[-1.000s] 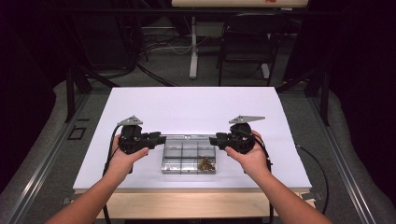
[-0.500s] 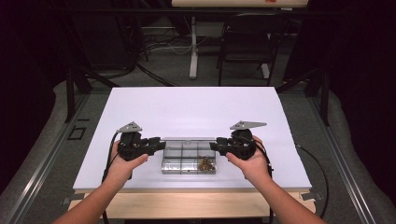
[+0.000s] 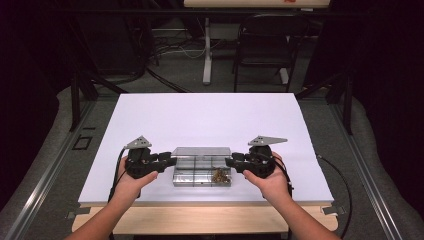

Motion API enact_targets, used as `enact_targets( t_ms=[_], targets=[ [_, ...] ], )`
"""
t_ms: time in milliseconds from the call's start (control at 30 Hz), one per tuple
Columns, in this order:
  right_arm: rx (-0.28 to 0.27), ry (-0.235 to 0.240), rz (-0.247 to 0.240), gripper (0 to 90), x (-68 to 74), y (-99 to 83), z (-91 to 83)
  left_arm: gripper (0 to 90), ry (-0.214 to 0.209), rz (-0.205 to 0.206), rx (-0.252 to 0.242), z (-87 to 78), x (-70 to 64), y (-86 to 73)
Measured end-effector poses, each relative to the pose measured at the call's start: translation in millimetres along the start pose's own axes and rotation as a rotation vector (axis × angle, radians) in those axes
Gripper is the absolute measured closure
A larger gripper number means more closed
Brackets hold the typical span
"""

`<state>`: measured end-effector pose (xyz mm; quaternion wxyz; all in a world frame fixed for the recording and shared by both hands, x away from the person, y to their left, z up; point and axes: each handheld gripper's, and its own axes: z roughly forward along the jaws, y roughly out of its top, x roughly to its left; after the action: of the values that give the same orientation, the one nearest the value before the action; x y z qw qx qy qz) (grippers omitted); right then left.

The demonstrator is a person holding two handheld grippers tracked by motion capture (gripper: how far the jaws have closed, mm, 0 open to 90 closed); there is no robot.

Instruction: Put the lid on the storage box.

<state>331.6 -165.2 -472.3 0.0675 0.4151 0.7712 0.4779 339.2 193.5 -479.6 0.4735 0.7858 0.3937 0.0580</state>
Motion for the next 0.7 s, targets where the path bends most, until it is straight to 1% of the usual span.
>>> enact_targets(
  t_ms=[33, 67, 233, 300, 467, 533, 700],
  targets=[
    [-0.005, 0.002, 0.004, 59.9, 0.5, -1.0, 0.3, 61.3, 0.000, 0.003, 0.001, -0.2, -0.2, -0.5],
    [0.001, -0.002, -0.001, 60.2, 0.5, -1.4, -0.3, 61.4, 0.000, 0.003, 0.004, -0.6, -0.5, -0.8],
    [-0.011, -0.005, -0.001, 61.1, 2.3, -4.5, -0.8, 61.7, 0.001, -0.004, -0.005, -0.9, -2.4, -4.1],
    [-0.011, -0.007, -0.005, 61.4, 2.6, -5.6, -1.1, 61.7, 0.005, -0.001, -0.007, -0.6, -2.5, -5.4],
    [-0.016, -0.005, -0.001, 62.2, 4.0, -7.6, -1.4, 62.4, 0.002, -0.005, 0.002, -1.6, -3.0, -7.1],
    [-0.011, -0.006, -0.010, 62.6, 4.2, -7.7, -2.7, 62.7, 0.002, -0.007, -0.007, -1.4, -3.2, -8.1],
    [-0.013, -0.017, -0.021, 65.4, 6.2, -8.8, -4.5, 63.5, 0.005, -0.013, -0.003, -2.8, -4.3, -9.5]
  ],
)
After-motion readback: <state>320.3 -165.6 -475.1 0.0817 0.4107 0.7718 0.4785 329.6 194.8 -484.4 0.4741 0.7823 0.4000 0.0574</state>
